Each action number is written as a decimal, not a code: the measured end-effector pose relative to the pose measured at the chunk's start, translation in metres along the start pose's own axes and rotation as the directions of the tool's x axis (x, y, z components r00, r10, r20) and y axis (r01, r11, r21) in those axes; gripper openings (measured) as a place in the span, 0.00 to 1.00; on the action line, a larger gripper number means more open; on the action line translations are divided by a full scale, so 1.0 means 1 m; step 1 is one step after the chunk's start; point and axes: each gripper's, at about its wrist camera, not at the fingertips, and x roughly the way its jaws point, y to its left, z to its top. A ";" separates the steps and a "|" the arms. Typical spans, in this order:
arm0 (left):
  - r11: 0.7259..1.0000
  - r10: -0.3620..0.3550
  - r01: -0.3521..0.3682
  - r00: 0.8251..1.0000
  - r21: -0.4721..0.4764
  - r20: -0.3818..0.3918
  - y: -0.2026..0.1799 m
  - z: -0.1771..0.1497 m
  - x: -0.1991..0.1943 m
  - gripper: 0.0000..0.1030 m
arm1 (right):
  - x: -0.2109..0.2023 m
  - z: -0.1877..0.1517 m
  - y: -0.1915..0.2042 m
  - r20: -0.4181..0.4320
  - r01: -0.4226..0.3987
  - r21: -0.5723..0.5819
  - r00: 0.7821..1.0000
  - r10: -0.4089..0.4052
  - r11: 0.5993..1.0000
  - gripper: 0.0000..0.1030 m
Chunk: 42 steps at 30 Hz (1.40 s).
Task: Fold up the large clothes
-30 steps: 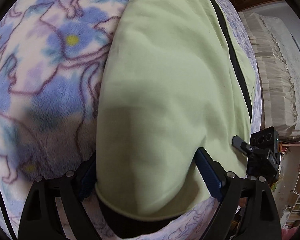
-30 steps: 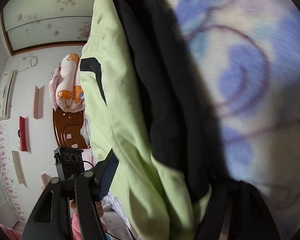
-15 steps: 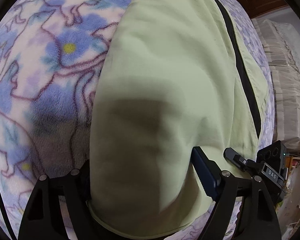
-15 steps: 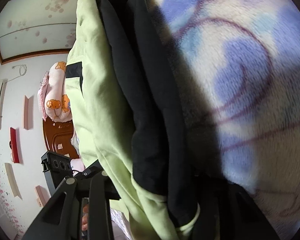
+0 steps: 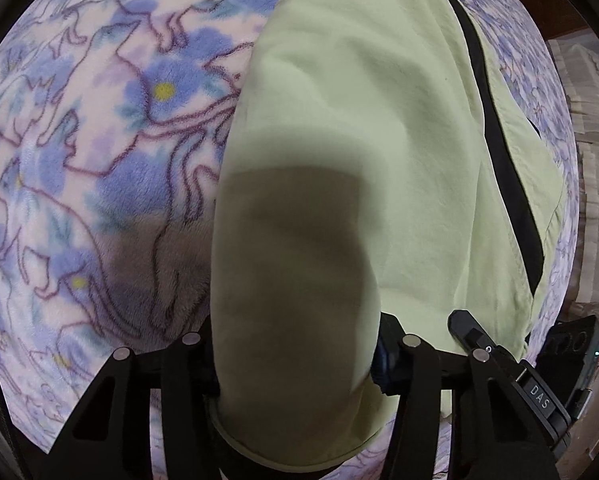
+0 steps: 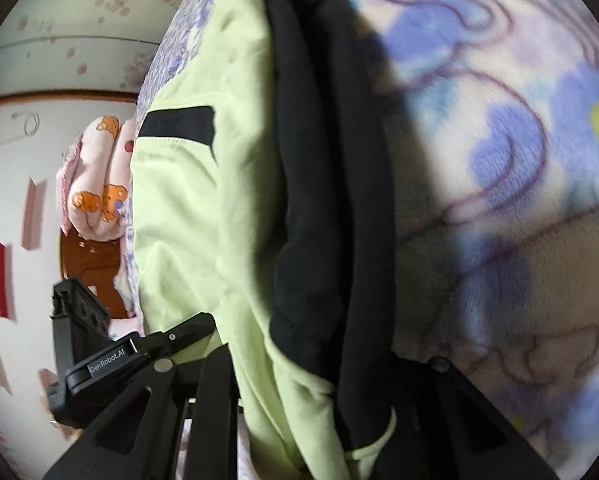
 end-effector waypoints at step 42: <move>0.976 0.071 -0.088 0.993 0.200 0.091 0.163 0.012 -0.248 0.42 | -0.008 -0.119 0.309 0.067 0.174 -0.450 0.985 -0.161 0.876 0.13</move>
